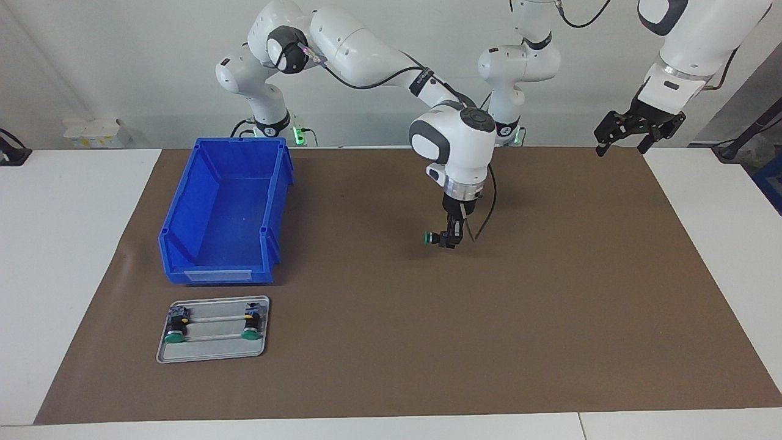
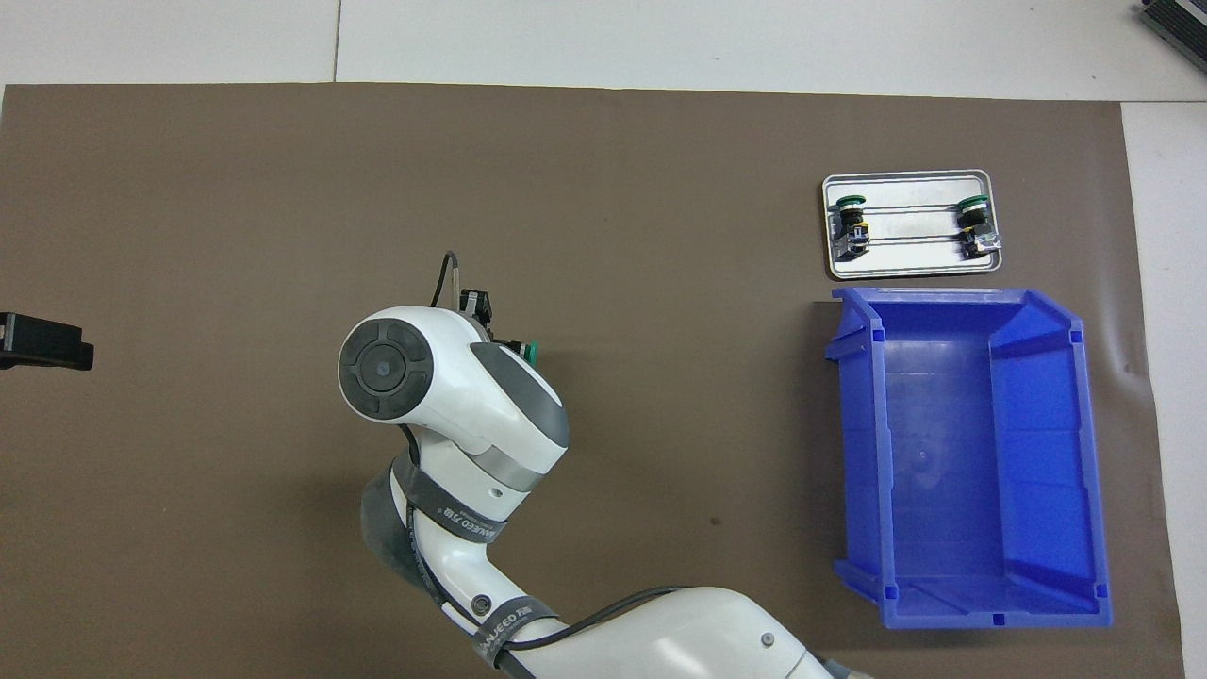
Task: Place and press button with both arms
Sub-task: 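Carry the green button to the open table and set it down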
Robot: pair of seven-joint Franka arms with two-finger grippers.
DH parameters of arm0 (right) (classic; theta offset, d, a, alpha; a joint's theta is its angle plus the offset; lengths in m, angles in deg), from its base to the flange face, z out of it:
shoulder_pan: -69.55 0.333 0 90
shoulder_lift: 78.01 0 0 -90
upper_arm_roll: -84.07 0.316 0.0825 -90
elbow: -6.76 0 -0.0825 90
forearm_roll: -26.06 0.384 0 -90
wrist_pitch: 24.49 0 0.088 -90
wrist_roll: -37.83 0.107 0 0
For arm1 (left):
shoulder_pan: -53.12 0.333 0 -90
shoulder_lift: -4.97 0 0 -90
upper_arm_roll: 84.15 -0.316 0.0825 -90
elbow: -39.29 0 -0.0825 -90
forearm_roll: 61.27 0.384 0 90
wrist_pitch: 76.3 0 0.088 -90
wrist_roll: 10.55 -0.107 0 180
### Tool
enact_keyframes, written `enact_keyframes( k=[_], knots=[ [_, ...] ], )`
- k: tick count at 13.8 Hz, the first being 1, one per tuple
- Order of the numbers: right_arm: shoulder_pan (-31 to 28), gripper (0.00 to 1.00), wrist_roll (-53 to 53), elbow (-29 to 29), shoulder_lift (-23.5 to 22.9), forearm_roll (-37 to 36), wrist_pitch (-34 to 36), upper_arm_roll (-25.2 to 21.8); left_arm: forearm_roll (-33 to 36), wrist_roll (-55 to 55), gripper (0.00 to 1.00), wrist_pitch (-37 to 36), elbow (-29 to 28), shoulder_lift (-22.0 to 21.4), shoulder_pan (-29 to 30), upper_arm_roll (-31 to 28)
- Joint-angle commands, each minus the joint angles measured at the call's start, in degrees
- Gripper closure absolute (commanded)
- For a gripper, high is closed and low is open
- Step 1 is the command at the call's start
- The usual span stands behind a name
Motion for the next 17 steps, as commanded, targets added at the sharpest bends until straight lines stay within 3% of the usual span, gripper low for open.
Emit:
enact_keyframes(
  k=[1, 8, 10, 13, 17],
  knots=[
    [-0.19, 1.00, 1.04, 0.21, -2.10, -2.04, -4.29, 0.28, 1.03, 0.20, 0.00, -0.11, -1.39, -1.43, 0.49, 0.56],
    [1.92, 1.00, 1.22, -0.49, -5.80, -3.62, -7.55, 0.19, 1.03, 0.29, 0.00, -0.11, -1.39, -1.43, 0.49, 0.56],
    [2.36, 0.03, 0.43, -0.40, -5.54, -5.37, -7.64, 0.19, 0.94, 0.29, 0.00, -0.11, -1.39, -1.43, 0.49, 0.56],
    [2.89, 0.00, -4.21, -0.14, -2.74, -7.40, -6.95, 0.19, 1.03, 0.20, 0.00, -0.11, -1.39, -1.43, 0.49, 0.56],
    [-1.31, 0.00, -23.34, 5.11, 7.36, -7.32, -4.83, -0.08, 1.03, 0.46, 0.00, -0.11, -1.39, -1.43, 0.49, 0.56]
  ],
)
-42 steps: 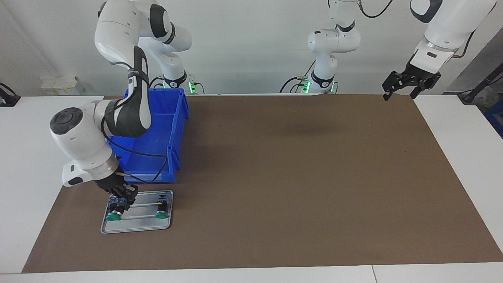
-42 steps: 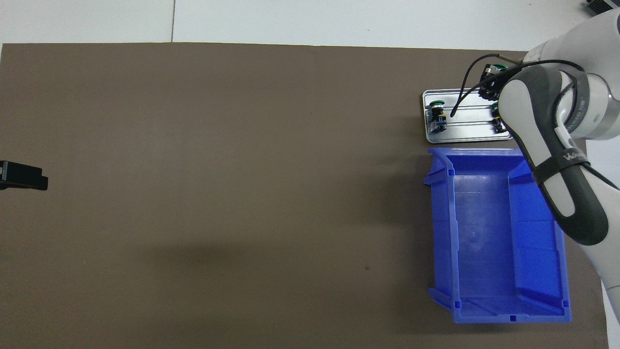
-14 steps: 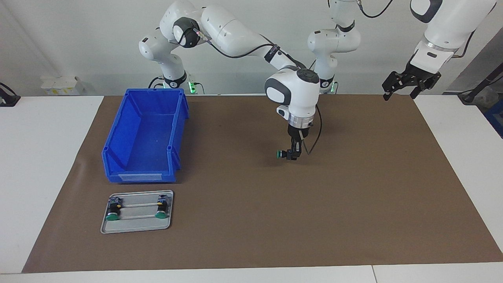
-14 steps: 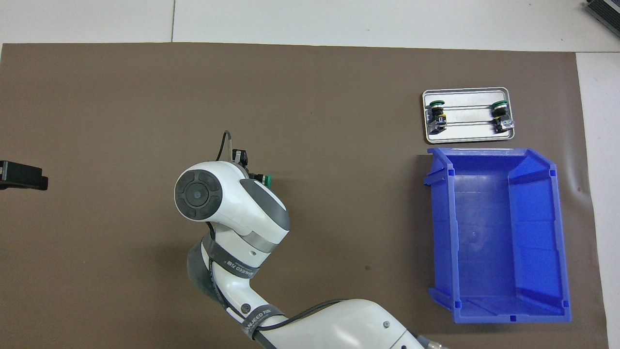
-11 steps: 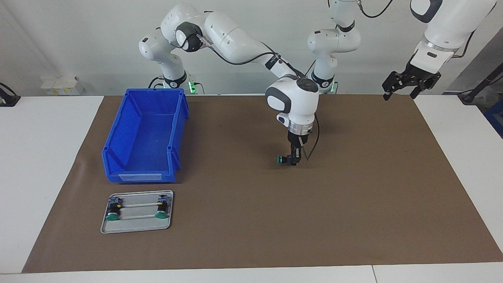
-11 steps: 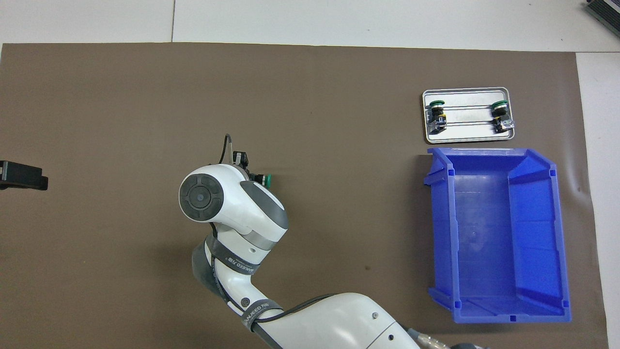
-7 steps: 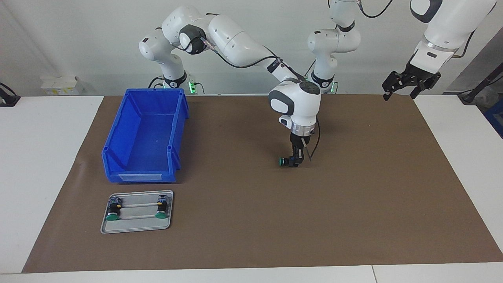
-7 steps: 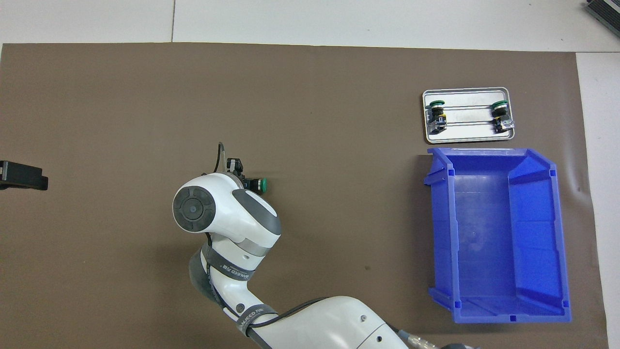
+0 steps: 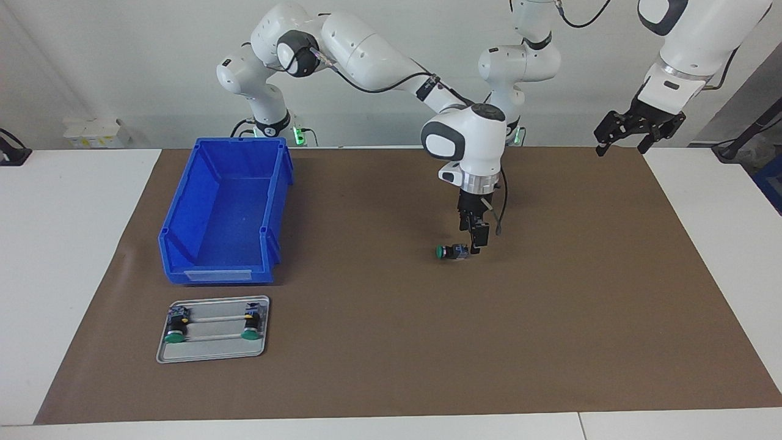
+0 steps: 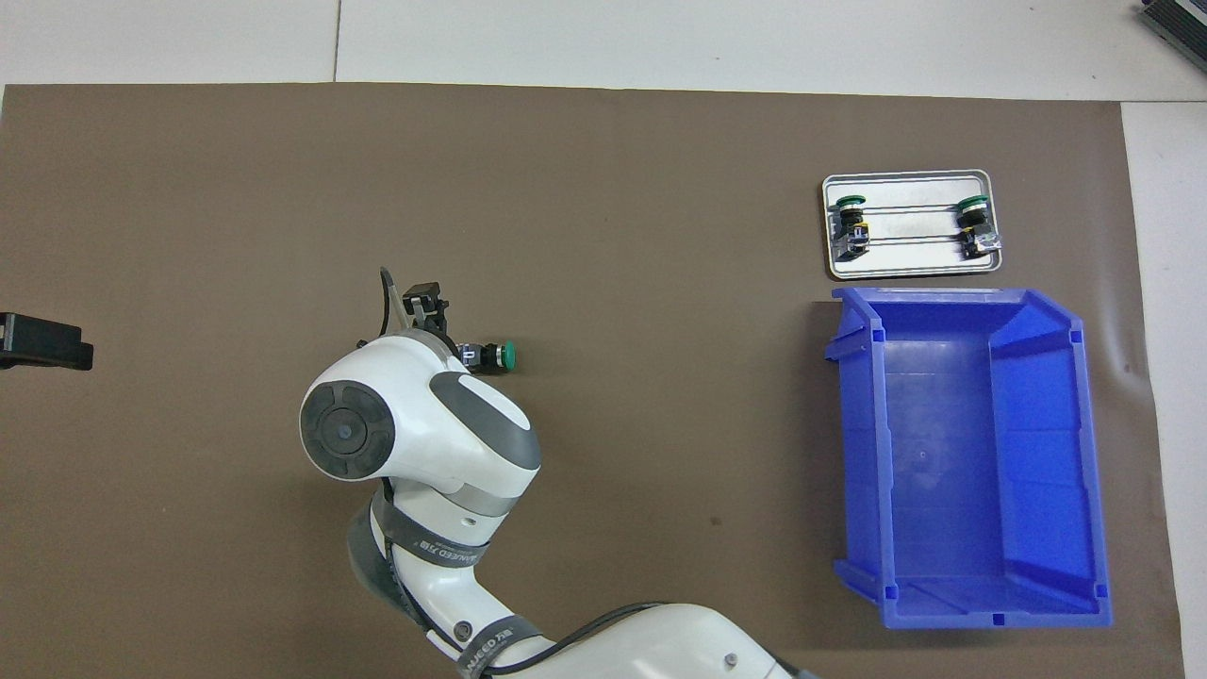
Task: Place and press button with both arms
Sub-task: 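Carry the green button to the open table and set it down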
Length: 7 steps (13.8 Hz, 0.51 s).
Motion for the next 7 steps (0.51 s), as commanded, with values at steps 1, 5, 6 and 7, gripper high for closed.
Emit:
enact_keyframes(
  k=[1, 5, 6, 7],
  knots=[
    [-5.61, 0.00, -14.57, 8.76, 10.61, -0.69, 0.41, 0.56, 1.03, 0.72, 0.00, -0.03, -1.57, -1.51, -0.12, 0.65],
    [-15.89, 0.00, -43.93, 19.41, 23.46, 0.01, 1.37, 0.56, 0.94, 0.29, 0.00, -0.12, -1.39, -1.51, -0.39, 1.26],
    [-18.88, 0.00, -50.86, 20.30, 25.05, 0.10, 2.33, 0.64, 0.94, 0.72, 0.00, -0.29, -1.31, -1.51, -0.39, 1.35],
    [-21.87, 0.00, -58.50, 20.48, 26.37, 0.19, 3.73, 0.64, 1.03, 0.81, 0.00, -0.29, -1.48, -1.51, -0.91, 1.96]
  ],
)
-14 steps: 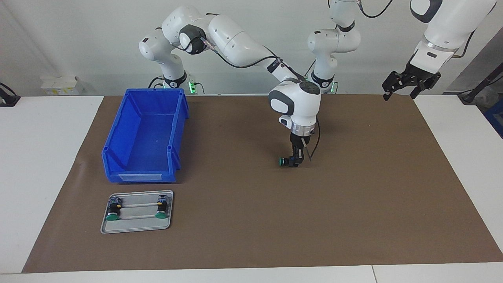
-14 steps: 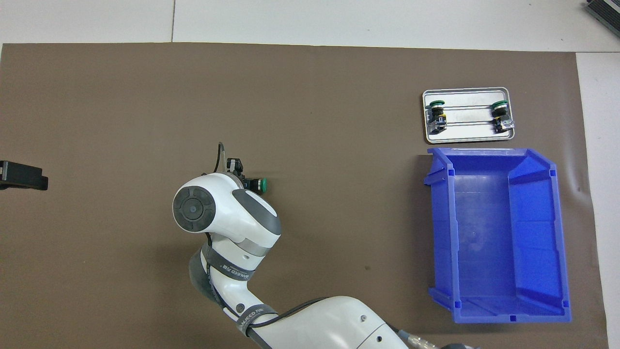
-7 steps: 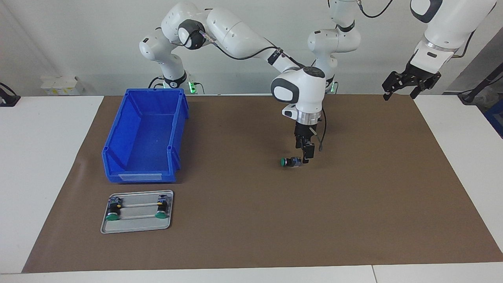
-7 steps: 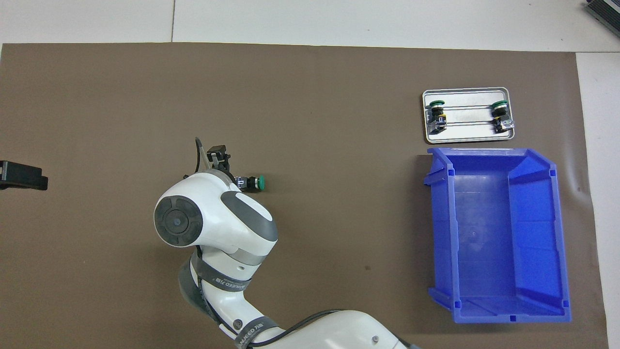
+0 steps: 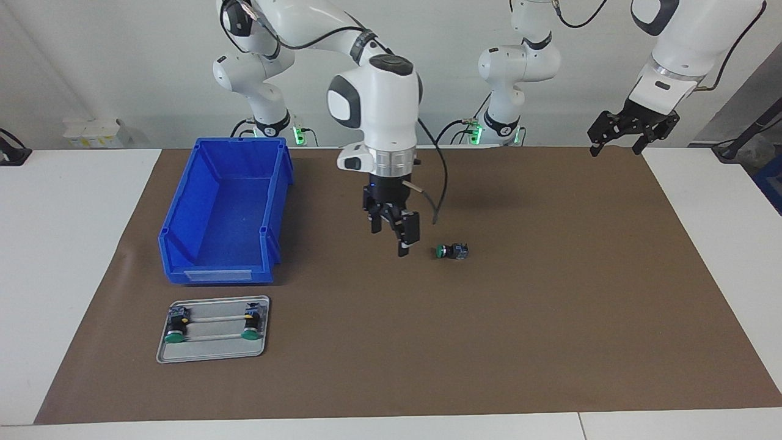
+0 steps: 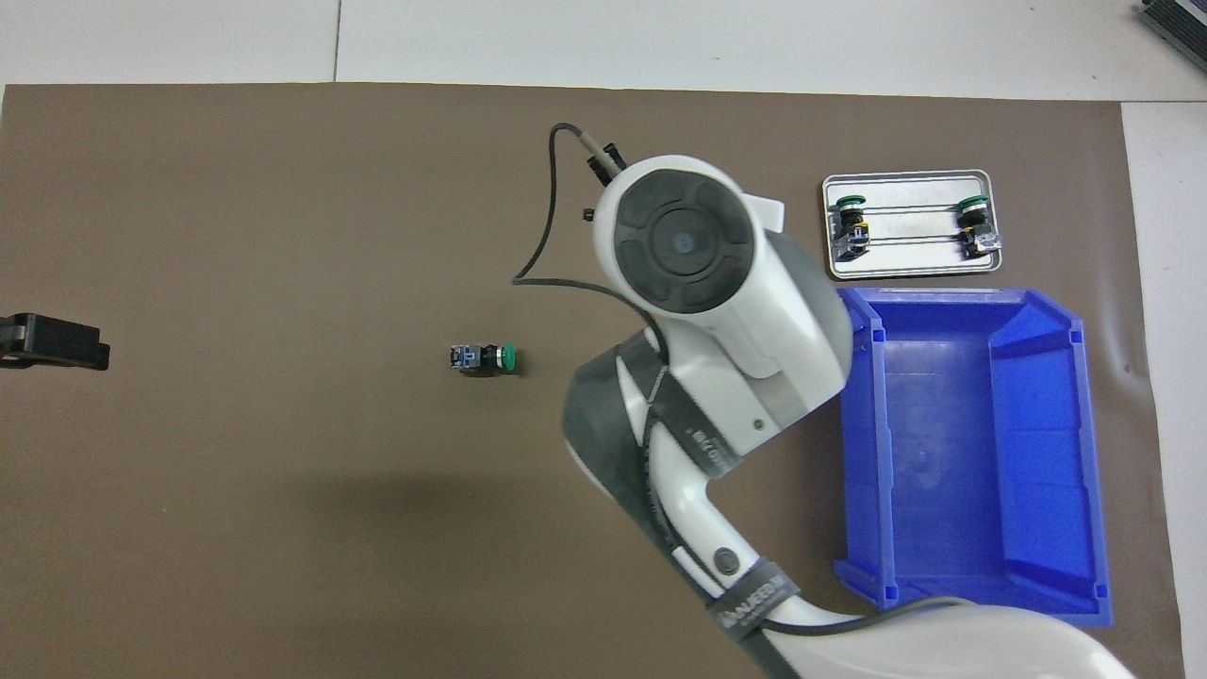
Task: Place and press button with both arms
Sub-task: 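Withdraw the right gripper while the left gripper reaches toward the button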
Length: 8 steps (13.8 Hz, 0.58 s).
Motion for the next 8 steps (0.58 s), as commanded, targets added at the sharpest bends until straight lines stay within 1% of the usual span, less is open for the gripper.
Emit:
enact_keyframes(
  k=[1, 2, 4, 5, 6, 8],
  knots=[
    [-6.71, 0.00, -18.07, 5.14, 5.68, 0.14, 2.38, 1.04, 0.94, 1.13, 0.00, 0.51, -1.57, -1.60, -1.92, 0.86],
    [-9.61, 0.00, -25.71, 5.40, 6.99, 0.31, 3.79, 1.04, 0.94, 1.40, 0.00, 0.52, -1.48, -1.60, -2.63, 0.86],
    [-15.59, 0.00, -39.96, 5.85, 8.93, 5.30, 5.12, 0.96, 0.94, 0.36, 0.00, 0.35, -1.74, -1.69, -5.96, 0.95],
    [-17.88, 0.00, -45.86, 5.67, 9.72, 6.54, 6.77, 1.04, 0.94, -0.18, 0.00, 0.43, -1.74, -1.69, -7.11, 1.04],
    [-19.55, 0.00, -51.40, 5.67, 10.43, 6.56, 8.01, 0.96, 0.68, -2.27, 0.00, 0.95, -1.83, -1.69, -8.07, 1.13],
    [-22.28, 0.00, -60.64, 5.15, 12.45, 6.56, 11.78, 0.95, 0.42, -12.08, 0.00, 2.10, -2.27, -1.69, -9.57, 1.13]
  ],
)
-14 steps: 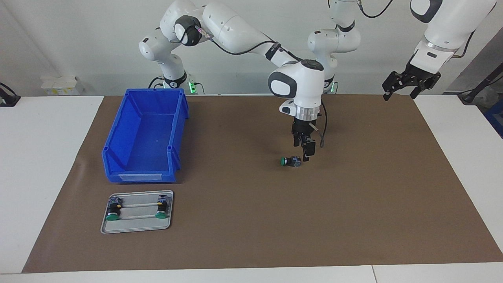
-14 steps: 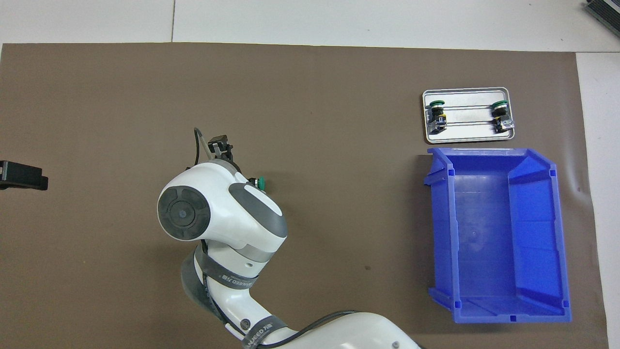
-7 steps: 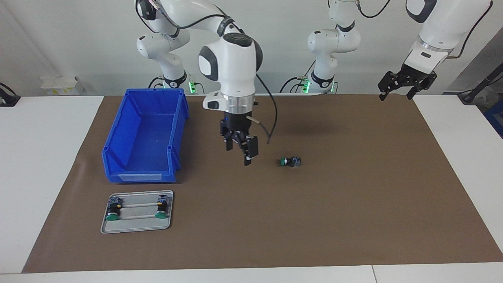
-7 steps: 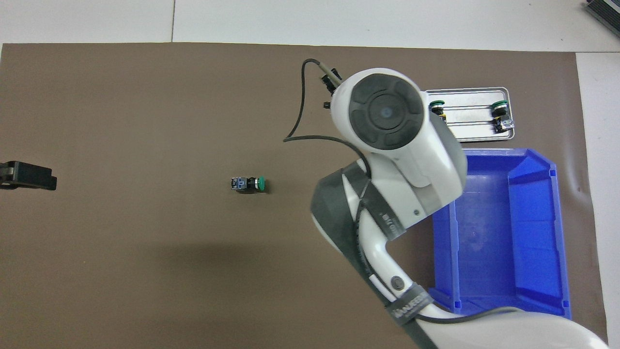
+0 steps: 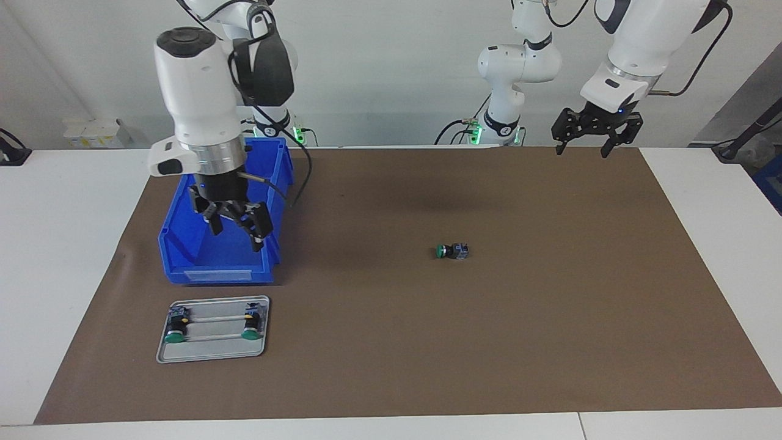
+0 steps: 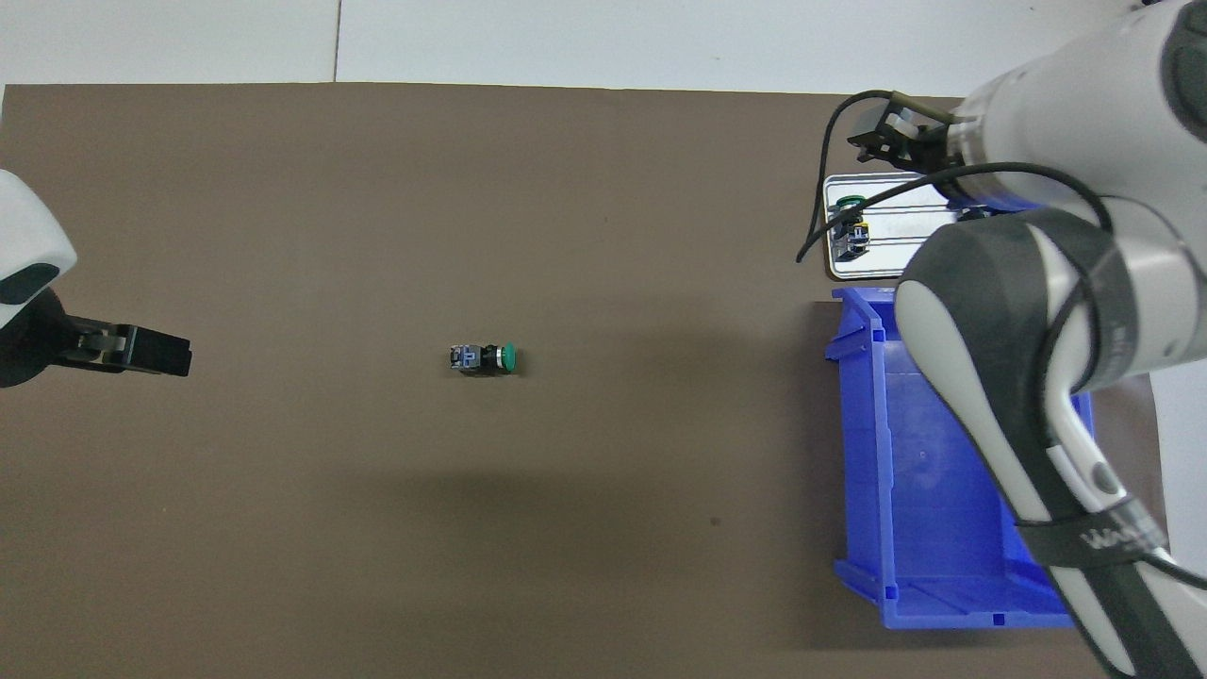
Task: Place and press button with both arms
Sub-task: 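Withdraw the right gripper while the left gripper reaches toward the button, then position the left gripper above the green button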
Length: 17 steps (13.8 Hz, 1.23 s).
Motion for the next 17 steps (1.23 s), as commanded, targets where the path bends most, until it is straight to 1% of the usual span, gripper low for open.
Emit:
enact_keyframes(
  k=[1, 2, 3, 5, 6, 7, 8, 9, 10, 11, 12, 13, 14, 15, 16, 17],
  knots=[
    [-2.83, 0.00, -12.13, 1.30, 4.42, 0.87, 5.44, 0.76, 0.33, -13.58, 0.00, 2.90, -2.50, -1.67, -1.89, -0.58],
    [-3.44, 0.00, -15.31, 0.60, 5.39, 0.78, 8.25, 0.41, -0.10, -19.73, 0.00, 4.39, -3.38, -1.76, -2.16, -0.58],
    [-4.23, 0.00, -17.08, -0.71, 6.09, 0.52, 11.15, 0.40, -2.02, -24.84, 0.00, 6.41, -4.60, -1.93, -2.16, -0.58],
    [-5.90, 0.00, -17.97, -3.44, 7.67, 0.87, 17.83, 0.40, -5.28, -33.47, 0.00, 12.28, -9.34, -3.33, -2.25, -0.49],
    [-6.52, 0.00, -17.97, -3.71, 9.33, 0.78, 20.12, 0.31, -5.38, -36.12, 0.00, 14.14, -11.36, -3.78, -3.64, -0.40],
    [-7.05, 0.00, -18.06, -3.62, 10.83, 0.87, 22.75, 0.40, -5.38, -37.97, 0.00, 15.47, -12.86, -3.69, -6.26, -0.49],
    [-7.23, 0.00, -19.63, -2.41, 11.45, 0.96, 24.08, 0.40, -5.38, -39.56, 0.00, 17.22, -14.10, -3.17, -7.68, -0.49],
    [-7.14, 0.00, -21.56, 1.52, 12.68, 0.87, 24.36, 0.40, -5.64, -41.31, 0.00, 19.41, -15.24, -2.73, -9.35, -0.49],
    [-7.23, 0.00, -24.19, 3.91, 14.17, 1.04, 24.71, 0.49, -5.82, -42.72, 0.00, 21.09, -16.12, -1.59, -11.28, -0.49],
    [-7.14, 0.00, -26.74, 5.85, 14.79, 1.04, 23.58, 0.40, -5.82, -43.61, 0.00, 22.32, -16.22, -0.10, -12.35, -0.49],
    [-7.14, 0.00, -27.37, 9.09, 16.11, 1.04, 20.26, 0.40, -5.82, -44.22, 0.00, 23.38, -16.13, 1.83, -13.92, -0.49],
    [-6.71, 0.00, -27.73, 13.99, 18.38, 1.04, 17.79, 0.49, -5.82, -44.06, 0.00, 24.69, -16.04, 3.85, -15.59, -0.49],
    [-6.62, 0.00, -27.21, 15.96, 19.54, 0.96, 16.73, 0.40, -5.82, -44.14, 0.00, 27.23, -16.13, 6.74, -16.30, -0.57],
    [-6.61, 0.00, -27.46, 13.89, 18.50, 1.04, 16.80, 0.49, -5.73, -44.14, 0.00, 30.13, -16.13, 8.94, -16.48, -0.58],
    [-6.61, 0.00, -27.47, 13.08, 18.06, 0.96, 16.98, 0.58, -5.73, -44.23, 0.00, 32.59, -16.13, 10.18, -16.49, -0.58],
    [-6.53, 0.00, -27.55, 12.64, 17.88, 0.96, 17.50, 0.58, -5.73, -44.32, 0.01, 33.57, -16.39, 10.37, -16.49, -0.58]
  ],
)
